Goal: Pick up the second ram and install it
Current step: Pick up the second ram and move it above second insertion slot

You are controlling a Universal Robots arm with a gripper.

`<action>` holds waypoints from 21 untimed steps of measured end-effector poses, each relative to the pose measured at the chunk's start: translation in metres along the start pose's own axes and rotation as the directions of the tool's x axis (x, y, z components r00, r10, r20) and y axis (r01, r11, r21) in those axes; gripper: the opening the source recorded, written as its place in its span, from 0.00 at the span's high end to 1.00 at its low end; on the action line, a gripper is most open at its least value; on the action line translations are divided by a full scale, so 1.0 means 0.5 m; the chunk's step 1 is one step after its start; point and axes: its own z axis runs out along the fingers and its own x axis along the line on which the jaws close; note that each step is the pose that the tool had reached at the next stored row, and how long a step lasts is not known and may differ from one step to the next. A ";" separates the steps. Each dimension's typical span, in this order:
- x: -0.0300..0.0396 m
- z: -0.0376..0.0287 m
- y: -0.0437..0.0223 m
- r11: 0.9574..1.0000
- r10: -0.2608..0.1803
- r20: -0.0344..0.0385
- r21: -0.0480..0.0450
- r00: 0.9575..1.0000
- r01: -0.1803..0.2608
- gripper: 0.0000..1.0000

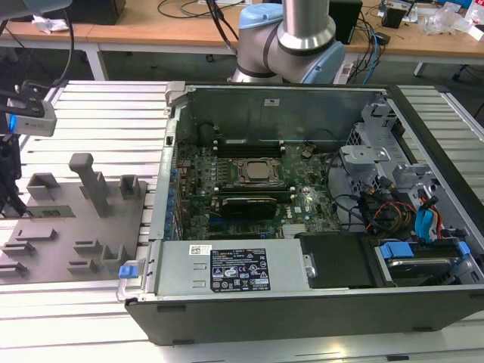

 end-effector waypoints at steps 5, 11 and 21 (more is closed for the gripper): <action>-0.001 -0.023 0.001 1.000 0.000 0.000 0.000 1.000 0.000 0.87; -0.001 -0.052 0.002 1.000 0.000 0.000 0.000 1.000 0.000 0.87; -0.002 -0.099 0.004 1.000 0.000 0.000 0.000 1.000 0.000 0.87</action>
